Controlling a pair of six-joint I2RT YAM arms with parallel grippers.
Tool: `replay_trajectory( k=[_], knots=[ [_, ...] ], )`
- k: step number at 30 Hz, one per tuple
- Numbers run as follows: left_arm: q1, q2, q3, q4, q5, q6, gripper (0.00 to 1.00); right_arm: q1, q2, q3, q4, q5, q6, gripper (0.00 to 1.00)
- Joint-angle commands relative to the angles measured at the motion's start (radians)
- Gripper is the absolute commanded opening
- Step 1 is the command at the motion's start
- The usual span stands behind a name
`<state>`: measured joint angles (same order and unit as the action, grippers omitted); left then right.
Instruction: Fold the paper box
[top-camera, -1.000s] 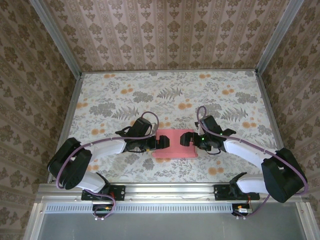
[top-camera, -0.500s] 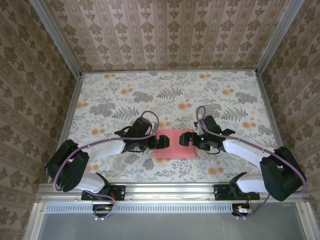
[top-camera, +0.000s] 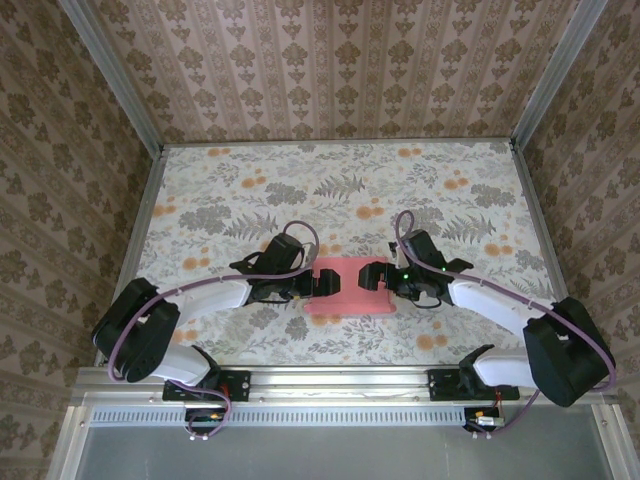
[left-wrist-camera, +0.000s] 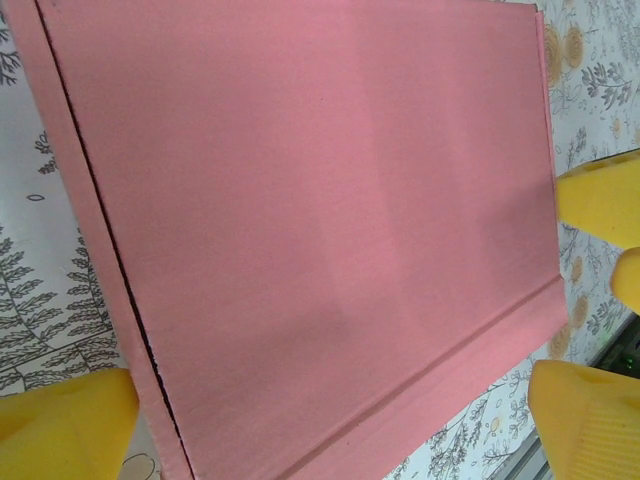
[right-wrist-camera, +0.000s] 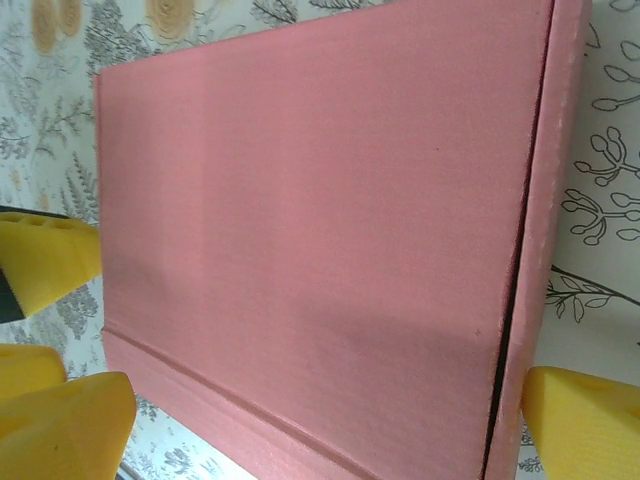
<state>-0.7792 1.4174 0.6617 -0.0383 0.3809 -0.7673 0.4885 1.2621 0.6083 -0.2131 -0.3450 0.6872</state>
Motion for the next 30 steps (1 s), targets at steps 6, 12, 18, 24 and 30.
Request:
replay_trajectory(
  k=[6,12,18,24,30],
  knots=[
    [-0.009,-0.111,0.030,0.051,0.049,-0.034,1.00,0.002,-0.118,0.047,-0.031,-0.038,0.042,1.00],
    [-0.008,-0.175,0.046,0.022,0.045,-0.034,1.00,0.002,-0.189,0.076,-0.086,-0.046,0.057,1.00],
    [-0.008,-0.209,0.070,-0.010,0.052,-0.044,1.00,-0.001,-0.237,0.096,-0.127,-0.051,0.079,1.00],
    [0.000,-0.238,0.072,-0.041,0.039,-0.059,1.00,-0.010,-0.226,0.098,-0.156,-0.048,0.089,1.00],
    [0.011,-0.243,0.058,-0.030,0.041,-0.068,1.00,-0.016,-0.214,0.081,-0.150,-0.044,0.100,1.00]
  ],
)
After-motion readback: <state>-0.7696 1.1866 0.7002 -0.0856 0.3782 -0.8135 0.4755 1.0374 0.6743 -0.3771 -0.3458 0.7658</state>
